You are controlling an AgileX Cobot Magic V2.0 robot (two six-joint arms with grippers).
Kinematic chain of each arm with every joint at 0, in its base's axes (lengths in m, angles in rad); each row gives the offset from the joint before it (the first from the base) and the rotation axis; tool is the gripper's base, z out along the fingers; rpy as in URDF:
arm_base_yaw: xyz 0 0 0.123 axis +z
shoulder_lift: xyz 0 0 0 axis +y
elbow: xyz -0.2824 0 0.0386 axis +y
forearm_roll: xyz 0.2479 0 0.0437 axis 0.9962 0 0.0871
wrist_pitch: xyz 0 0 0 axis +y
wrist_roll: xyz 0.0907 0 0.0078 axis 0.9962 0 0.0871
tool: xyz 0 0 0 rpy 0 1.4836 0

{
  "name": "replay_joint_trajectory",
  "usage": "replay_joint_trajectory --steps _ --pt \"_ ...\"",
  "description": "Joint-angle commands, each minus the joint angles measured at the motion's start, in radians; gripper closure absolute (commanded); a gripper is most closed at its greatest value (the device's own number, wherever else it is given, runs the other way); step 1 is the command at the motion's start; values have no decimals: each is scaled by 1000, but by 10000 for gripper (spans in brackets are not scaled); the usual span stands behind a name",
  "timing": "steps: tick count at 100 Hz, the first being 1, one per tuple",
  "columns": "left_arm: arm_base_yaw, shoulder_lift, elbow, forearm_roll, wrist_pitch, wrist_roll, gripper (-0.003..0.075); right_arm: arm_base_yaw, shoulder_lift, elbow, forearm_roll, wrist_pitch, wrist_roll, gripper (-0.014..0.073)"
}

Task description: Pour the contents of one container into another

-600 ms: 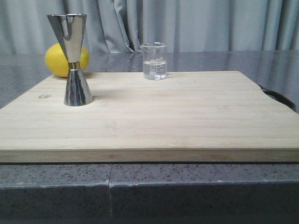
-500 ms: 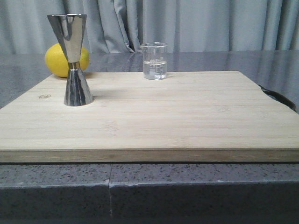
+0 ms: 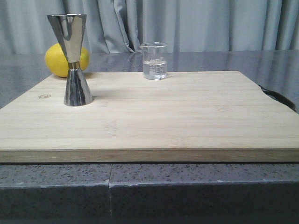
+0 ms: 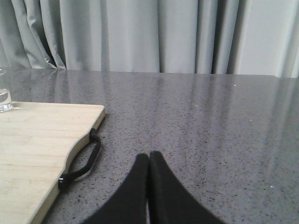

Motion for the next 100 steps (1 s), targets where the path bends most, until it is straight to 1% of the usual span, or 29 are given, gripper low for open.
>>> replay_joint_trajectory --steps 1,100 --pt "2 -28 39 -2 -75 1 739 -7 -18 29 -1 -76 -6 666" --pt "2 -28 39 25 -90 1 739 -7 -18 29 -1 -82 -6 666"
